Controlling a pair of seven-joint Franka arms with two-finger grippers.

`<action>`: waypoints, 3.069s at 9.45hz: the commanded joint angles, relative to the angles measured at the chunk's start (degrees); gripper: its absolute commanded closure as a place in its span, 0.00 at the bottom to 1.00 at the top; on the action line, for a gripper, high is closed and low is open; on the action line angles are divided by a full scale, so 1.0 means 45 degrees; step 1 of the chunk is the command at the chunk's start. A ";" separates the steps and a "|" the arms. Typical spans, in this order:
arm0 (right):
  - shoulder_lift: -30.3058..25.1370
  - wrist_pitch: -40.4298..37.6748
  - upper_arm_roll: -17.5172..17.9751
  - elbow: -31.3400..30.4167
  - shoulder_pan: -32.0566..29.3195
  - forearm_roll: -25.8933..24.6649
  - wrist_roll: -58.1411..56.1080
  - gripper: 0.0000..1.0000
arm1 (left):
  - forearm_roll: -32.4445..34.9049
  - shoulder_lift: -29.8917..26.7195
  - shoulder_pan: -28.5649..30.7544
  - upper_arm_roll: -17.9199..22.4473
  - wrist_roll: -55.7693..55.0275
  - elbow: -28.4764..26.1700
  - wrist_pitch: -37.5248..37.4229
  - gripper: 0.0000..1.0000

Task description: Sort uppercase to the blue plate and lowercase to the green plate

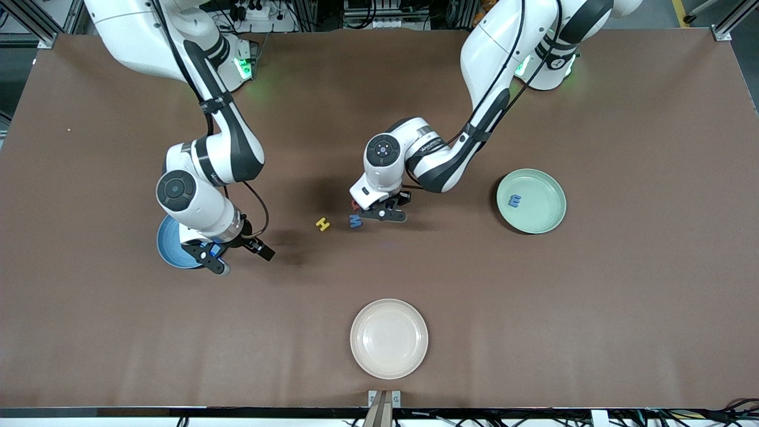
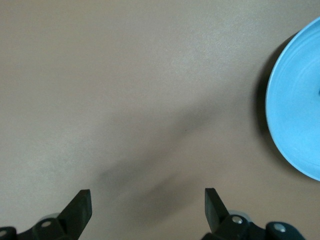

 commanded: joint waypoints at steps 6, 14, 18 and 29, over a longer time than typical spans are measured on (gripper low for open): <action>0.0910 -0.0047 0.0098 0.0973 0.1385 0.0217 0.2994 0.00 | 0.0102 -0.0877 0.1215 -0.0112 0.2226 -0.0122 -0.1576 1.00; 0.1928 -0.1767 0.0117 0.1407 0.2420 0.0372 0.3974 0.00 | 0.0297 -0.3552 0.4455 -0.0034 0.7909 -0.3789 -0.1617 1.00; 0.2436 -0.0421 0.0117 0.1387 0.2831 0.0549 0.4752 0.00 | 0.0278 -0.5407 0.6173 -0.0034 1.0622 -0.6172 -0.1500 1.00; 0.2475 0.1203 0.0117 0.0352 0.3262 0.0549 0.5498 0.00 | 0.0161 -0.6329 0.7995 0.0922 1.5024 -0.9596 0.2368 1.00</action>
